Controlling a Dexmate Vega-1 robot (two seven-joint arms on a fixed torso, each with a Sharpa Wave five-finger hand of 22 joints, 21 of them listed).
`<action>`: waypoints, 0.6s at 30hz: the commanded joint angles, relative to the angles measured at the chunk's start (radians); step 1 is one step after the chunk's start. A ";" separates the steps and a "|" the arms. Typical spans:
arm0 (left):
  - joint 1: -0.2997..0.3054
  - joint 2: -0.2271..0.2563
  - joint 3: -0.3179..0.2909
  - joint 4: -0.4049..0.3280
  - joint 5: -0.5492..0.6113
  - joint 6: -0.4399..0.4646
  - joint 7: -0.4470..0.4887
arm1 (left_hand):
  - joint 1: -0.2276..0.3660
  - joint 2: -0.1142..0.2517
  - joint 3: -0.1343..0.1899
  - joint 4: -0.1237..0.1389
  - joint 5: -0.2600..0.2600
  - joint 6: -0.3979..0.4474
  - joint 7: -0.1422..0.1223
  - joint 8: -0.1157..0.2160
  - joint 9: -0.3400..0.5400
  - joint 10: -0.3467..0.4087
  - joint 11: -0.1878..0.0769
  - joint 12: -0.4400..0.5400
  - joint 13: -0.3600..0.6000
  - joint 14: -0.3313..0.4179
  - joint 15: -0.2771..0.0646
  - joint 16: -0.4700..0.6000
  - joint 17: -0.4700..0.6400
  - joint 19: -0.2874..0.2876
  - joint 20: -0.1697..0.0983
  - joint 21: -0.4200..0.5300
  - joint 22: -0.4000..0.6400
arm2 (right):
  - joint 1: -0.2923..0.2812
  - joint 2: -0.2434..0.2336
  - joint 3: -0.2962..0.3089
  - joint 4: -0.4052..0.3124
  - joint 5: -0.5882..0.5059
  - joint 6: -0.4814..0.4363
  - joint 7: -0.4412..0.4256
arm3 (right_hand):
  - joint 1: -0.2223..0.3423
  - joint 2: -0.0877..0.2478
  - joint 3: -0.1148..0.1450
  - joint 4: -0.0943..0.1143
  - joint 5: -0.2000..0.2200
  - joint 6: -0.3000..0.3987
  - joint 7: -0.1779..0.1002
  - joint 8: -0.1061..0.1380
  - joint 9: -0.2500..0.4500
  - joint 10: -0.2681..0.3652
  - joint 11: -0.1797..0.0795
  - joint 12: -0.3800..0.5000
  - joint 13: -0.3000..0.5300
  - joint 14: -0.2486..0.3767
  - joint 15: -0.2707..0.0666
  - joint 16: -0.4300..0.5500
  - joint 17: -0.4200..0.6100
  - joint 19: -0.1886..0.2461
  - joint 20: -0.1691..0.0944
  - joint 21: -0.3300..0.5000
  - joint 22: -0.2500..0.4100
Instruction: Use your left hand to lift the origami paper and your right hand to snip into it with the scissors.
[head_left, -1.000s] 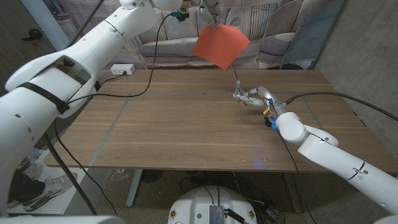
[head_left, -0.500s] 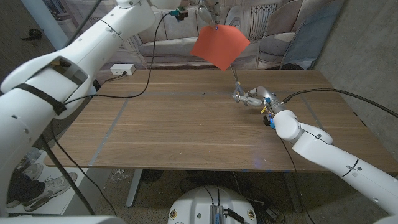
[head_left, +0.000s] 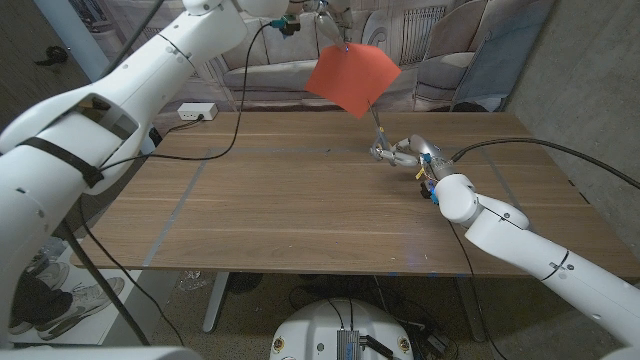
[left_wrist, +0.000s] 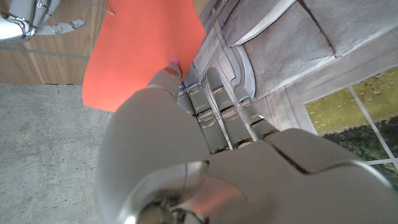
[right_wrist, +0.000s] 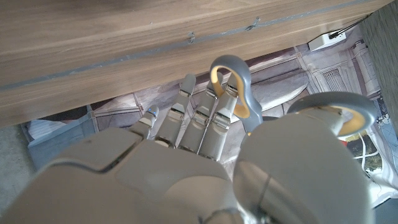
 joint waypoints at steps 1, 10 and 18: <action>-0.001 -0.005 0.002 0.022 0.003 -0.013 0.004 | 0.026 0.022 -0.001 -0.002 0.003 0.032 0.028 0.005 0.055 0.044 -0.046 -0.001 0.003 0.008 -0.168 0.000 0.005 0.003 0.004 0.000 0.003 | -0.009 0.028 -0.013 0.003 -0.063 0.018 -0.062 | 0.059 0.016 0.010 -0.019 0.020 0.025 -0.024 0.018 0.008 0.021 -0.017 0.015 0.004 0.022 -0.175 0.009 0.009 0.031 -0.021 0.018 0.000; -0.012 -0.023 0.017 0.055 0.010 -0.033 0.009 | 0.028 0.022 -0.002 -0.001 0.002 0.032 0.029 0.004 0.057 0.045 -0.045 -0.002 0.003 0.009 -0.168 0.000 0.007 0.003 0.005 -0.001 0.003 | -0.016 0.056 -0.025 -0.008 -0.139 0.016 -0.118 | 0.413 0.179 0.062 -0.132 0.087 0.150 -0.080 0.064 0.033 0.133 -0.017 0.064 0.014 0.121 -0.183 0.040 0.053 0.132 -0.106 0.044 -0.004; -0.023 -0.032 0.025 0.073 0.014 -0.037 0.006 | 0.027 0.023 -0.003 0.000 0.002 0.033 0.029 0.003 0.056 0.047 -0.045 -0.002 0.003 0.008 -0.168 -0.001 0.007 0.003 0.006 -0.001 0.003 | -0.036 0.096 -0.009 -0.008 -0.156 -0.003 -0.156 | 0.567 0.232 0.031 -0.186 0.052 0.246 -0.063 0.060 -0.009 0.231 -0.014 0.080 0.002 0.215 -0.187 0.068 0.104 0.165 -0.145 0.055 0.006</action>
